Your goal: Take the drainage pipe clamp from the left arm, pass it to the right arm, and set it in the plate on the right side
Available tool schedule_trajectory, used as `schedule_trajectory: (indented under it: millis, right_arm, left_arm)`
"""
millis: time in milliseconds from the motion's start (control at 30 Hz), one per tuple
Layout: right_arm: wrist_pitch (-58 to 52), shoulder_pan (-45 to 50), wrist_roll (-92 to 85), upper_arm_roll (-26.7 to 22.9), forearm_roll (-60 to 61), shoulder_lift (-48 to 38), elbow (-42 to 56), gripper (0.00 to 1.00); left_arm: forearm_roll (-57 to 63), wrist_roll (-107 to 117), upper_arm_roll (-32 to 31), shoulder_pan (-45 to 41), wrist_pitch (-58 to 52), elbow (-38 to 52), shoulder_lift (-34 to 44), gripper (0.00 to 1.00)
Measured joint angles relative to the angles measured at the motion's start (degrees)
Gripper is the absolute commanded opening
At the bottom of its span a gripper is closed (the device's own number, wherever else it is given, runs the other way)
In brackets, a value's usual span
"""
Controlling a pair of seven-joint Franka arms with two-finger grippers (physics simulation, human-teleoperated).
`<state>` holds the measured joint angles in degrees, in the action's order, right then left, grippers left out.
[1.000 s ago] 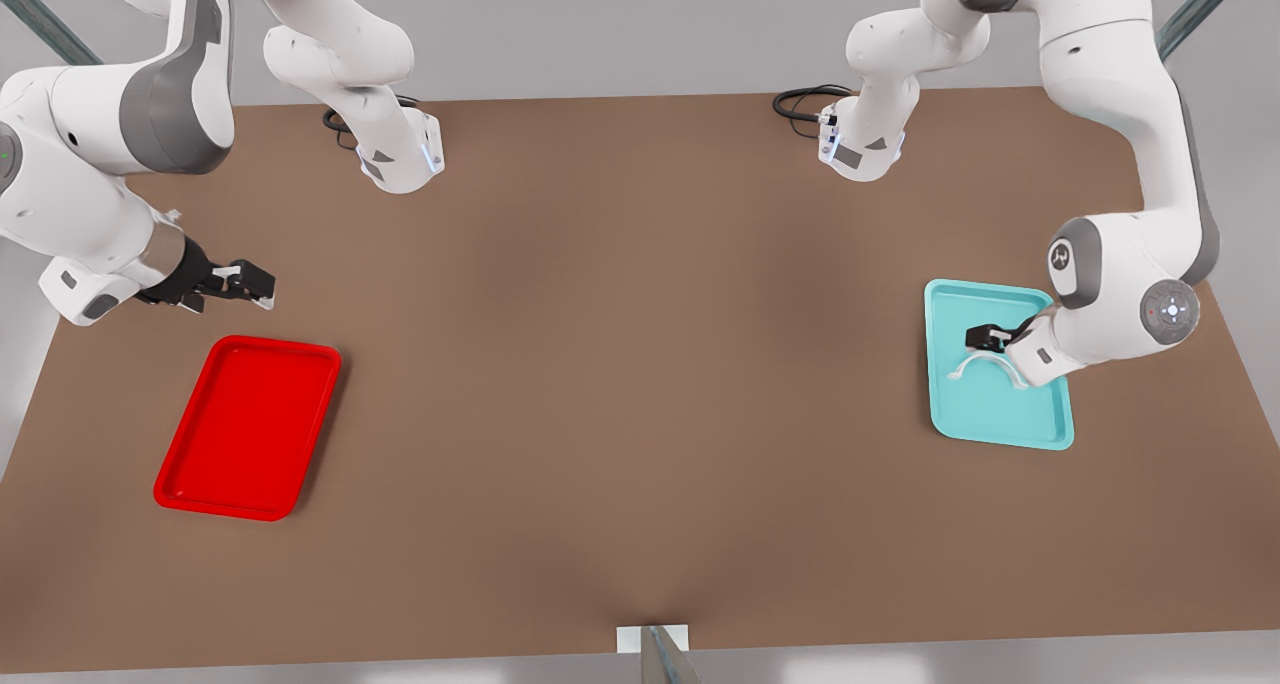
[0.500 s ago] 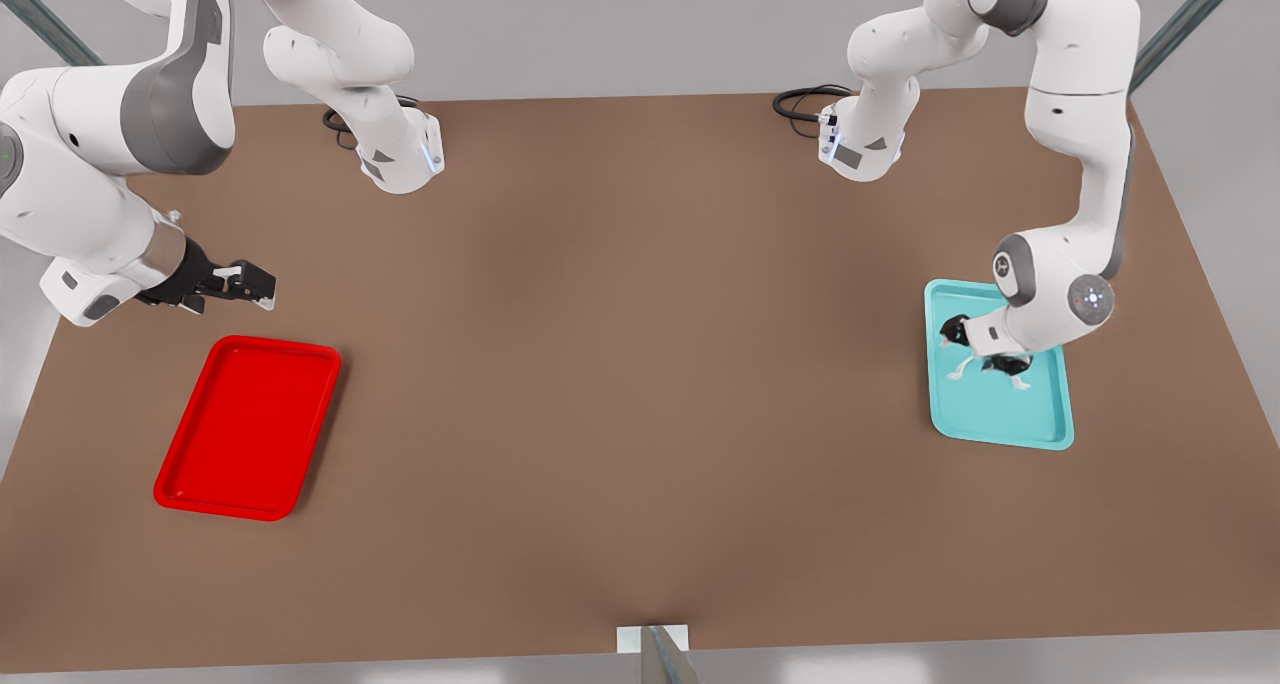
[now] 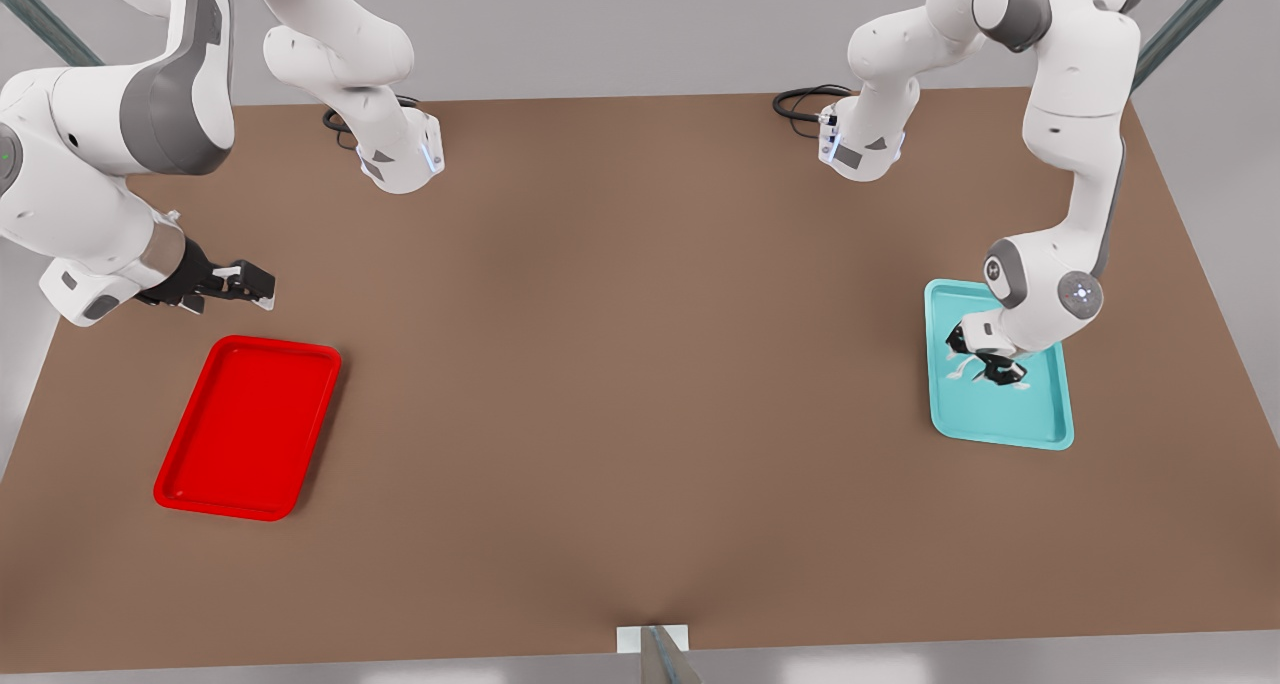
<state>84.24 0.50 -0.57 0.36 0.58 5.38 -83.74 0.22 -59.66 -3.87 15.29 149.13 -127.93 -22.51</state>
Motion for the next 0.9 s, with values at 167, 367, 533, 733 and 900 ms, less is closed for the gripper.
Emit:
schedule_trajectory:
  millis: [167,367,533,733,900]
  right_arm:
    - [0.0,0.0,0.0,0.0,0.0,0.0,0.0,1.0]
    - [0.0,0.0,-0.1,0.0,-0.1,0.0,0.0,1.0]
    - [-0.1,0.0,-0.1,0.0,-0.1,0.0,-0.2,1.0]
    - [-0.1,0.0,-0.2,0.0,-0.1,0.3,-0.1,1.0]
    - [-0.1,-0.3,-0.2,0.0,-0.2,0.5,-0.5,1.0]
  left_arm:
    - [0.0,-2.4,0.0,0.4,0.7,0.1,-0.6,0.71]
    - [0.0,-4.5,0.0,1.0,1.4,0.1,-1.5,0.66]
    - [0.0,-5.8,0.0,1.1,1.8,0.1,-2.0,0.6]
    - [0.0,-6.8,0.0,1.1,2.1,0.2,-2.2,0.53]
    - [0.0,-7.4,0.0,1.1,2.2,0.3,-2.5,0.51]
